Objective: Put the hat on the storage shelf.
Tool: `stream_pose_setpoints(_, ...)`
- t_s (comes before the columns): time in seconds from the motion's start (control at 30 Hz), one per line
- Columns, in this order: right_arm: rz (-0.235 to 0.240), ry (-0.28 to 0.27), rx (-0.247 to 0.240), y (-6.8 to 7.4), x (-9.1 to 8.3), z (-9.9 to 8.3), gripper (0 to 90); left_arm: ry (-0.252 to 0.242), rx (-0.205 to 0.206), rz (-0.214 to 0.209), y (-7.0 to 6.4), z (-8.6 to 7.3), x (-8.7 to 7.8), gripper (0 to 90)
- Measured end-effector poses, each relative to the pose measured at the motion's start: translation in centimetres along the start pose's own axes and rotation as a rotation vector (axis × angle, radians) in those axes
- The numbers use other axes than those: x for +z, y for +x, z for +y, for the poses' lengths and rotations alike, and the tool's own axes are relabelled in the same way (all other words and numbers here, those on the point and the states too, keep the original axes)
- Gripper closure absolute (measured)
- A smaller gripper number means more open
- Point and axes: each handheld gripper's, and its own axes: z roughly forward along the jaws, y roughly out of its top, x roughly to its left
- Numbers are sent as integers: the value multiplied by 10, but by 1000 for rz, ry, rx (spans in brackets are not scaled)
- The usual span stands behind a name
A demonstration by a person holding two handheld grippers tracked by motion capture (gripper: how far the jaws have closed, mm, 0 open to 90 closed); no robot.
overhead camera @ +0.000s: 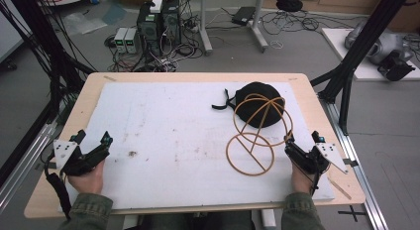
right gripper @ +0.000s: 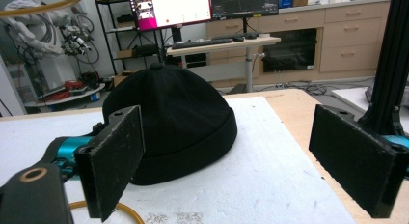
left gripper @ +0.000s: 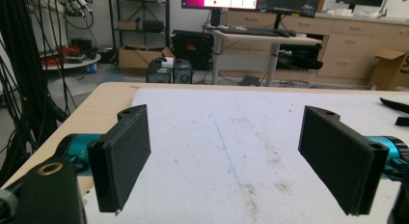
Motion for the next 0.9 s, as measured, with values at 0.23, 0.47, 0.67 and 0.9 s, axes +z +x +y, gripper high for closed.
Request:
stream_pose_setpoints(0.23, -9, -6, -6, -3, -6, 1, 115, -7, 1, -5, -3, 2, 0, 190)
stream_pose_setpoints(0.47, -24, -11, 3, -8, -9, 1, 114, 8, -4, -17, -1, 2, 5, 190)
stream_pose_setpoints(0.67, -20, -8, 0, -9, -9, 1, 114, 14, -8, -13, -2, 1, 5, 184)
stream_pose_setpoints(0.9, -19, -2, -15, -9, -8, 1, 114, 18, -11, -26, -4, 1, 7, 183)
